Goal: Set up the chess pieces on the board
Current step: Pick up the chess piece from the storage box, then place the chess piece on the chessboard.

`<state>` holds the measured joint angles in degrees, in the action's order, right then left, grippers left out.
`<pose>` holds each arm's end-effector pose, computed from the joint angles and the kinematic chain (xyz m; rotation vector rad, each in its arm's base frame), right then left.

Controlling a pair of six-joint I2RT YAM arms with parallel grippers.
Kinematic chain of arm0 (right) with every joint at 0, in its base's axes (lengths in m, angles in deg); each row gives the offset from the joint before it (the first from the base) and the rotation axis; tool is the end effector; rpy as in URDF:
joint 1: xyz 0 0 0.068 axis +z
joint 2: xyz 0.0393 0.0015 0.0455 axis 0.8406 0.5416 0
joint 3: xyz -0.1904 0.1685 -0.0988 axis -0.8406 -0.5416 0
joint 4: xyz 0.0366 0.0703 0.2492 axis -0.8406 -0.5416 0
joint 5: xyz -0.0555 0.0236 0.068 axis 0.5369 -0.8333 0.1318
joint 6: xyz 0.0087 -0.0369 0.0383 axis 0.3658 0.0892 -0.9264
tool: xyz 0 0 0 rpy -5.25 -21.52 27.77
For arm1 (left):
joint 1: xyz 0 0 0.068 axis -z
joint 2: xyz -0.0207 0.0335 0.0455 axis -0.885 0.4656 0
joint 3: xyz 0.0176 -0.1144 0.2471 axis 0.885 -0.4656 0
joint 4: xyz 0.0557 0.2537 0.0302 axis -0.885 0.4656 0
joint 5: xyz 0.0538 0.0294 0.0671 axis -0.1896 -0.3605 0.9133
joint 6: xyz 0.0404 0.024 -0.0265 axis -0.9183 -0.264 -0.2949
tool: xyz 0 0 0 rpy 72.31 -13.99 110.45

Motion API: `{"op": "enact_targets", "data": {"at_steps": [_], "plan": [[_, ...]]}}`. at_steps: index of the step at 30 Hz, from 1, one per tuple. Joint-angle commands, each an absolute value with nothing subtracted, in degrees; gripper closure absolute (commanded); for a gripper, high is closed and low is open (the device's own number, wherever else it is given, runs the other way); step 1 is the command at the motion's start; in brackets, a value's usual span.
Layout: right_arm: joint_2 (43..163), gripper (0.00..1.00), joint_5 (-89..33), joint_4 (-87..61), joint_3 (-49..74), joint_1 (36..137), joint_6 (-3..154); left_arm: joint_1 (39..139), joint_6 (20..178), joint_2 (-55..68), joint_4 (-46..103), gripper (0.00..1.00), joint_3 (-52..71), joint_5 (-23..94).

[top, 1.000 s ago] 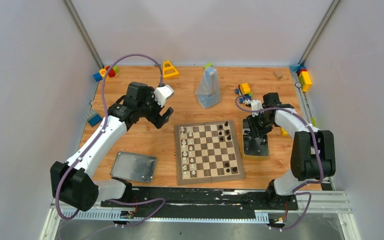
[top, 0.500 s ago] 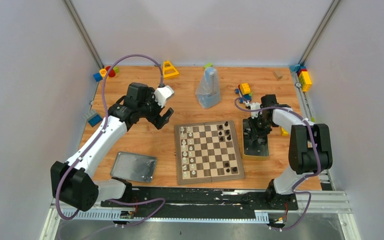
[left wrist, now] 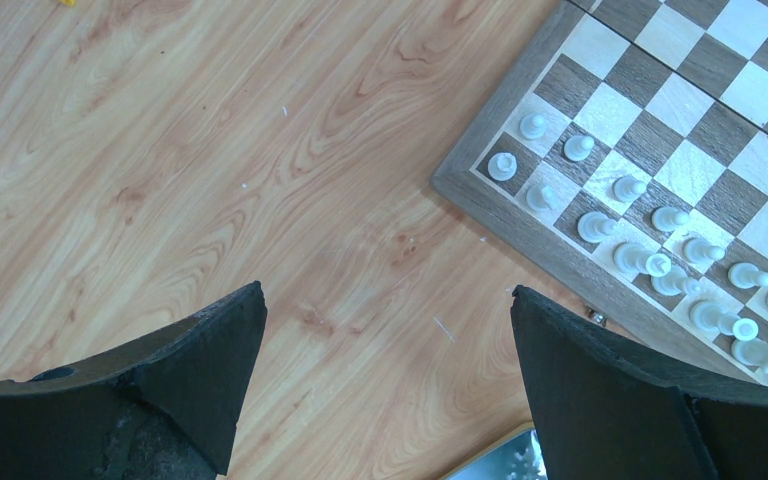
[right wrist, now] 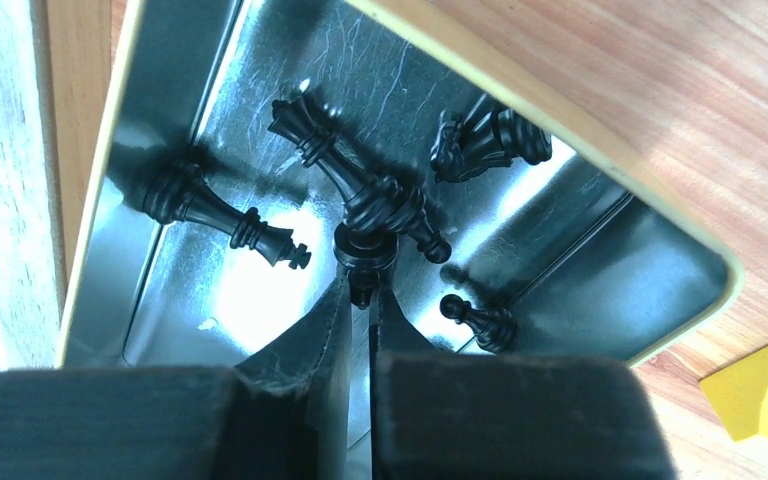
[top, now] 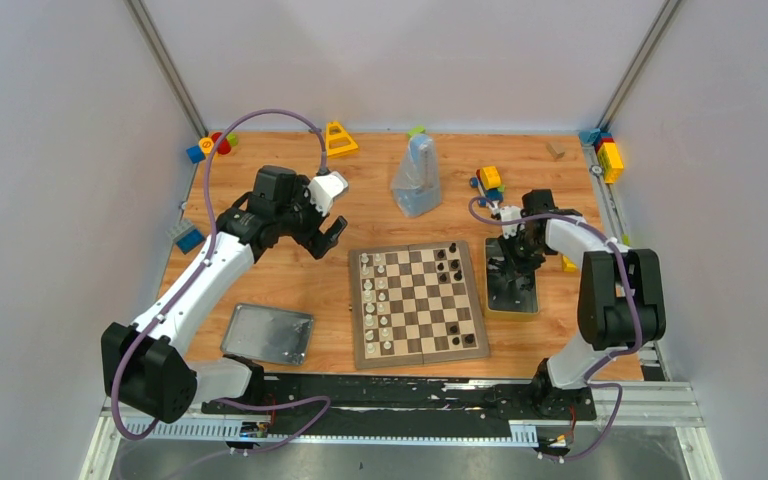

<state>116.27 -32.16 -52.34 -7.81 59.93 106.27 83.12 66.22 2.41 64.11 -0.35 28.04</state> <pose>0.2886 0.0207 0.1628 -0.6912 2.8226 0.2315 0.2474 -0.1046 0.3088 0.9564 2.0967 -0.3106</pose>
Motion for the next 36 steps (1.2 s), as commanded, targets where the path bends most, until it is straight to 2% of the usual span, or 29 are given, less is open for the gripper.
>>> {"op": "enact_targets", "data": {"at_steps": [1, 8, 13, 17, 22, 29, 36], "plan": [[113.39, 1.0, -32.8, -53.83, -7.58, 60.11, 108.76, 82.64, 66.03, 0.34, 62.32, 0.0, -0.53, 27.27], [105.34, 1.0, -39.55, -59.09, -3.89, 60.11, 113.85, 82.64, 67.15, 0.47, 62.12, 0.0, 0.81, 21.54], [100.67, 1.0, -50.83, -64.1, 0.9, 61.9, 117.42, 82.64, 70.13, 1.07, 61.53, 0.01, 3.15, 6.61], [99.25, 1.0, -58.35, -65.31, 4.73, 67.97, 117.78, 82.92, 76.79, 4.03, 58.1, 0.03, 6.83, -4.64], [101.56, 1.0, -62.02, -63.24, 9.5, 78.05, 116.68, 84.65, 86.43, 12.03, 56.65, 0.05, 13.54, -12.39], [104.93, 1.0, -64.57, -59.17, 13.73, 83.88, 113.39, 87.14, 95.76, 21.42, 56.37, 0.12, 20.05, -15.56], [105.91, 1.0, -63.66, -55.55, 13.87, 84.87, 110.88, 90.74, 96.98, 26.66, 60.62, 0.15, 24.08, -15.68]]}}
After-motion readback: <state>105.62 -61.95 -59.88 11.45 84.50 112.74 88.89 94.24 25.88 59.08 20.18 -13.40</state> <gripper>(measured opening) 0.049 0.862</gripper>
